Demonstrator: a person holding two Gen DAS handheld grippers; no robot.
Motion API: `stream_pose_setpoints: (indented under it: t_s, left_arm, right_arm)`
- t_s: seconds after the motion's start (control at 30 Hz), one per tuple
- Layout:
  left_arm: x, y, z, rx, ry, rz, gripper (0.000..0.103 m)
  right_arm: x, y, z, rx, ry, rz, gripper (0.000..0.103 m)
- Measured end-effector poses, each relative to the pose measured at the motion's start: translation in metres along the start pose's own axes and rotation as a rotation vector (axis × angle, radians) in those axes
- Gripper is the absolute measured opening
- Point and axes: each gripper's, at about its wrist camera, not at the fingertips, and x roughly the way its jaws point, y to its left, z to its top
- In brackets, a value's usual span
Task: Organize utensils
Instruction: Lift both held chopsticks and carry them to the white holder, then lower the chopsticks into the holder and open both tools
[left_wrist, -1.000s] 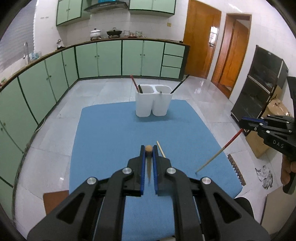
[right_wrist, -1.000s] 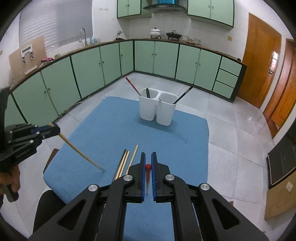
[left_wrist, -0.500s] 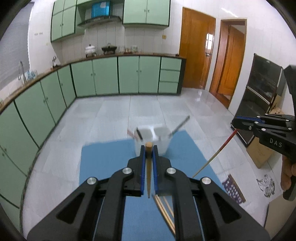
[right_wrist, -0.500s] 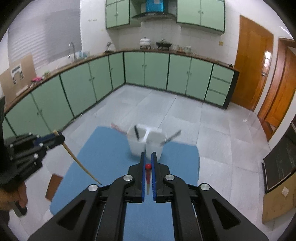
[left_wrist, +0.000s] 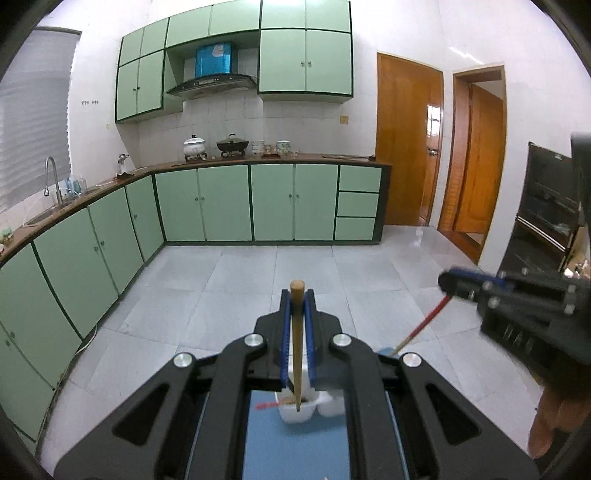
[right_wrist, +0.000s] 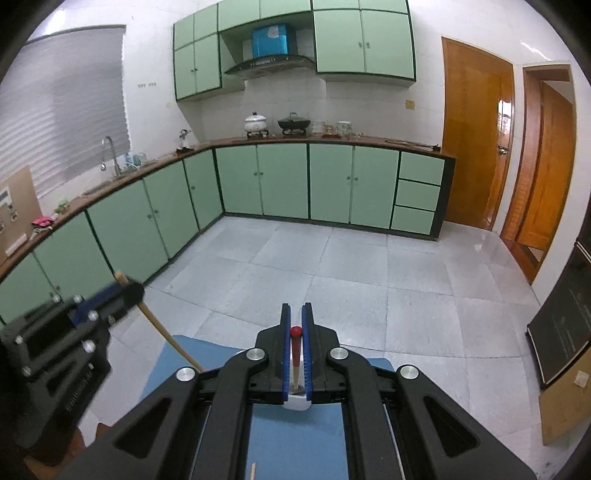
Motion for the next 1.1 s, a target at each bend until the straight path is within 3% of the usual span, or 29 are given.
stream_pose_setpoints:
  t_s: [0.13,0.3,0.37,0.4,0.47,0.7,0.77,0.9,1.1]
  left_arm:
    - [0.034,0.003,-0.014,-0.018,0.014,0.002,0.006]
    - [0.074,0.011,-0.053,-0.03,0.095,0.003,0.007]
    - [0.079,0.019,-0.061,-0.038,0.118,0.006,0.01]
    - [0.081,0.023,-0.066,-0.041,0.129,0.013,0.013]
    - [0.075,0.031,-0.071,-0.045,0.13,0.024,0.031]
    - [0.017,0.059,-0.075,-0.051,0.096,0.031,0.047]
    - [-0.009,0.063,-0.085,-0.045,0.076,0.024,0.057]
    - [-0.053,0.07,-0.125,-0.032,0.067,0.026,0.066]
    - [-0.102,0.065,-0.238,-0.04,0.127,0.021,0.068]
  right_arm:
    - [0.044,-0.006,-0.015,0.011,0.045,0.003,0.006]
    - [0.083,-0.019,-0.039,0.036,0.104,0.023,0.006]
    - [0.09,-0.025,-0.047,0.051,0.124,0.034,0.009]
    - [0.089,-0.027,-0.049,0.057,0.116,0.026,0.016]
    - [0.083,-0.033,-0.052,0.072,0.098,0.024,0.02]
    - [0.03,-0.05,-0.061,0.067,0.02,0.039,0.022]
    - [0.003,-0.051,-0.079,0.031,-0.02,0.035,0.027]
    - [-0.039,-0.045,-0.139,-0.053,-0.079,0.028,0.031]
    - [-0.066,-0.031,-0.273,-0.101,-0.03,0.047,0.031]
